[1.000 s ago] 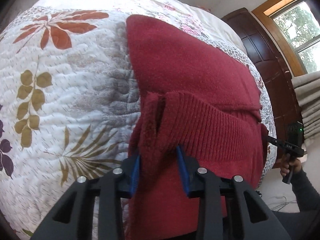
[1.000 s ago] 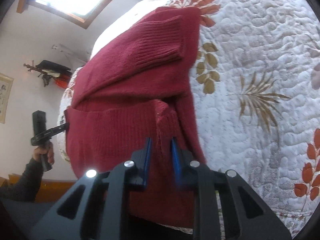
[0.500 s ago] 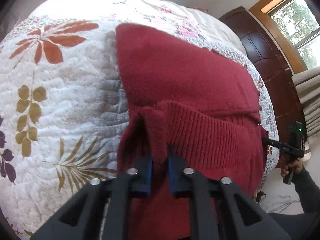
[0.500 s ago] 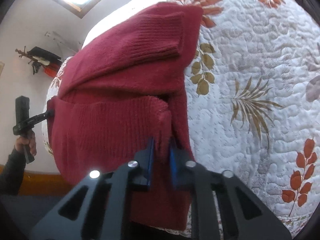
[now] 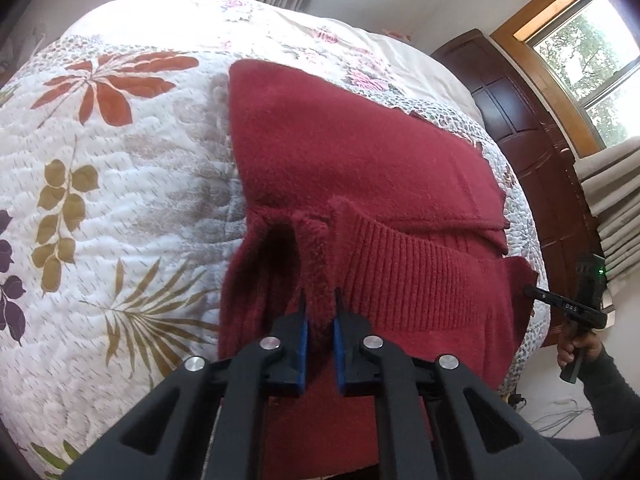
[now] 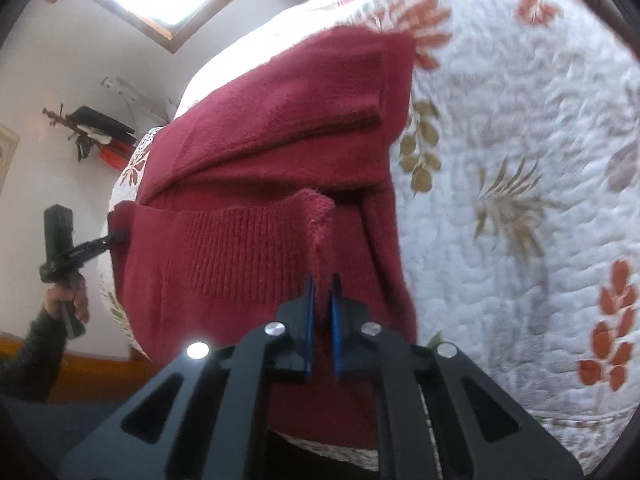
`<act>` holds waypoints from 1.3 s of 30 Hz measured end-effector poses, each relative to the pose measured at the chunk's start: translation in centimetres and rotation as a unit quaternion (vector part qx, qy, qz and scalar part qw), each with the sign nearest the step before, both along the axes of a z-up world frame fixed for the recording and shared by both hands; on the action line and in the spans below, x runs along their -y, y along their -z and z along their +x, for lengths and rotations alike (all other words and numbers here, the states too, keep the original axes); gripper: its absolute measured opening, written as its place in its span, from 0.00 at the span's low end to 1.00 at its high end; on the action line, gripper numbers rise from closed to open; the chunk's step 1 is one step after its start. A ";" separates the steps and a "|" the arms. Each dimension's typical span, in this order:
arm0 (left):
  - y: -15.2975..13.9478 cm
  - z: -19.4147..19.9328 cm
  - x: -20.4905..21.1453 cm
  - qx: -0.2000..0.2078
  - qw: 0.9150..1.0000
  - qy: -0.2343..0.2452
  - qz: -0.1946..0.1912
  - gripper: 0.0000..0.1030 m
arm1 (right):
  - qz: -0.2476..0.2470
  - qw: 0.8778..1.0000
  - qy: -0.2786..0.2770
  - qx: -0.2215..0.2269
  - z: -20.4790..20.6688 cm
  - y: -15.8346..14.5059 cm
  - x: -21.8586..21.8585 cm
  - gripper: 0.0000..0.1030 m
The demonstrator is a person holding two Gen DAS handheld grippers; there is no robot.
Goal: Fold small clothes
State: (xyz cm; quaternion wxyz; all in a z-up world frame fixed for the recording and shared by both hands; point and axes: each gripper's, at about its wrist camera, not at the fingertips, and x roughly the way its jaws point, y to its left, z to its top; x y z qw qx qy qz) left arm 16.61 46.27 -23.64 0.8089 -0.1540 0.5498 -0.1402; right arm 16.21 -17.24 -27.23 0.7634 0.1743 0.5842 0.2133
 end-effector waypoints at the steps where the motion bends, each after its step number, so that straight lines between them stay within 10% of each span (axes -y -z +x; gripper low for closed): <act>1: 0.3 0.2 -0.2 -0.005 1.000 -0.004 -0.003 0.09 | -0.001 1.000 0.003 -0.003 0.2 0.2 -0.1 0.16; 5: 1.1 0.7 -0.5 -0.018 1.000 -0.007 -0.004 0.09 | 0.004 1.000 0.004 -0.017 1.0 0.9 -0.6 0.22; 8: 0.3 0.5 -0.4 -0.006 1.000 -0.005 -0.001 0.06 | -0.013 1.000 -0.002 0.000 0.7 0.0 -0.8 0.06; 26: -13.0 -5.8 -2.2 0.144 0.988 -0.055 -0.029 0.05 | -0.012 0.984 0.055 0.169 -3.0 -14.1 0.2 0.05; 39: -19.4 1.6 -2.2 0.217 0.975 -0.014 -0.035 0.05 | -0.015 0.970 0.035 0.240 6.5 -20.4 0.0 0.05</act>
